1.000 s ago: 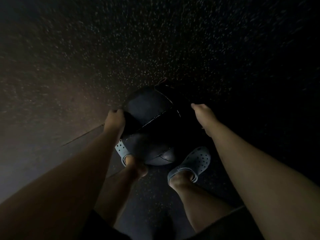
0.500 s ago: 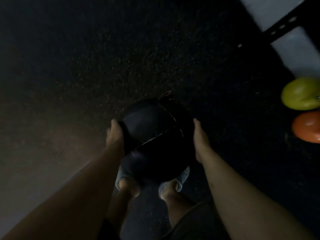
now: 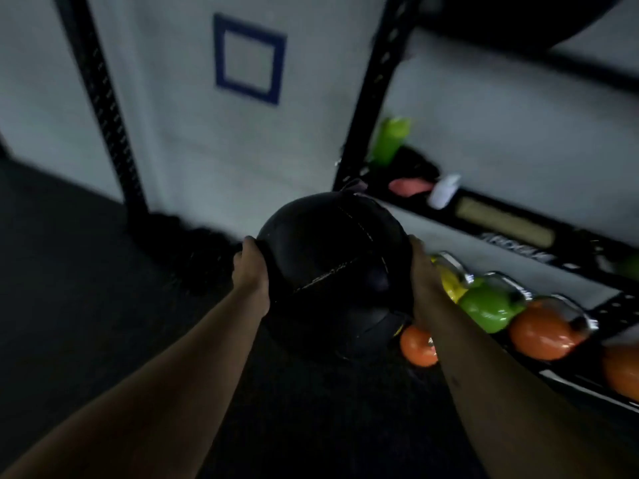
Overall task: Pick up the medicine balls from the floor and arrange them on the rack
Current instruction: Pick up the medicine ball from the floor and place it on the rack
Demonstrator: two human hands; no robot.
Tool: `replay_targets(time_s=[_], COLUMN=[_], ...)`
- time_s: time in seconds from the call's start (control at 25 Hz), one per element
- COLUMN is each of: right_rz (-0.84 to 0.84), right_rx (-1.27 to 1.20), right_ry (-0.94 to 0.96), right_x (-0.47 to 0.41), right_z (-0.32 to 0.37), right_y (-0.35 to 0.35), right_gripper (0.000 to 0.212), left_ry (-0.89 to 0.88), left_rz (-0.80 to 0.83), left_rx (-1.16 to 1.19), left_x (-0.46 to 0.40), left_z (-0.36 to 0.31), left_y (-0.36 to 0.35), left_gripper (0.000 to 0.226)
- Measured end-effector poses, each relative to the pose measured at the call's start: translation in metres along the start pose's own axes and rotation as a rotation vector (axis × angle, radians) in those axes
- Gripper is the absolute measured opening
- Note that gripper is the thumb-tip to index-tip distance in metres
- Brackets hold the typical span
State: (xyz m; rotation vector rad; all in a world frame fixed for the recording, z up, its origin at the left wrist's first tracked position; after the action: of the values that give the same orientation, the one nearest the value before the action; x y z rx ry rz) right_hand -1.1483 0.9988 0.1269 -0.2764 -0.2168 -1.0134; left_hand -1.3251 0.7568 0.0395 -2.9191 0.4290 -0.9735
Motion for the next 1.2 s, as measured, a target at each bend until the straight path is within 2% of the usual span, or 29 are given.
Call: replay_targets(time_s=[0.16,0.28,0.4,0.52,0.76,0.88,1.04,1.2], right_rz=[-0.176,-0.263,-0.313,-0.343,-0.312,-0.267,-0.212,-0.173], right_rx=[-0.090,-0.153,-0.227,-0.321,-0.441,-0.484,-0.502,-0.489], right_ry=[0.312,0.495,0.619,0.682,0.774,0.796,0.835,0.891], right_x=[0.062,0.103,0.128,0.129,0.077,0.032,-0.031,-0.102], right_z=[0.190,0.284,0.336,0.373,0.431,0.469,0.524,0.586], right_y=[0.080,0.141,0.199,0.258,0.345,0.365,0.366,0.361], right_gripper=[0.059,0.064,0.064,0.067,0.064,0.056,0.043,0.063], left_ry=[-0.224,-0.388,-0.500,-0.625,-0.734,-0.781,-0.828,-0.929], left_rz=[0.280,0.393,0.466,0.487,0.506,0.449,0.459,0.445], left_rx=[0.007,0.046,-0.006,-0.047,-0.022,-0.026,-0.057,-0.073], left_x=[0.098,0.179,0.247,0.296,0.340,0.343,0.331,0.306], left_z=[-0.141,-0.202,-0.230,-0.247,-0.276,-0.304,-0.353,-0.411], left_y=[-0.133,-0.210,-0.274,-0.336,-0.453,-0.499,-0.555,-0.616], left_gripper=[0.086,0.087,0.085,0.074,0.066,0.065,0.075,0.076])
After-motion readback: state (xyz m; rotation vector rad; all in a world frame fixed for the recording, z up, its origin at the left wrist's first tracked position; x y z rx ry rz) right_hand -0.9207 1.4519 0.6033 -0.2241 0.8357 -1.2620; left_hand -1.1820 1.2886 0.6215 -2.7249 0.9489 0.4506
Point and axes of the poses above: each hand's wrist, its own x-axis away from the middle knuckle, its own y-axis out of the back of the hand, z = x × y, the point moved 7 cm from there along -x, towards the middle knuckle, and after that the axes turned 14 degrees about -x, right-handed, at the moved point
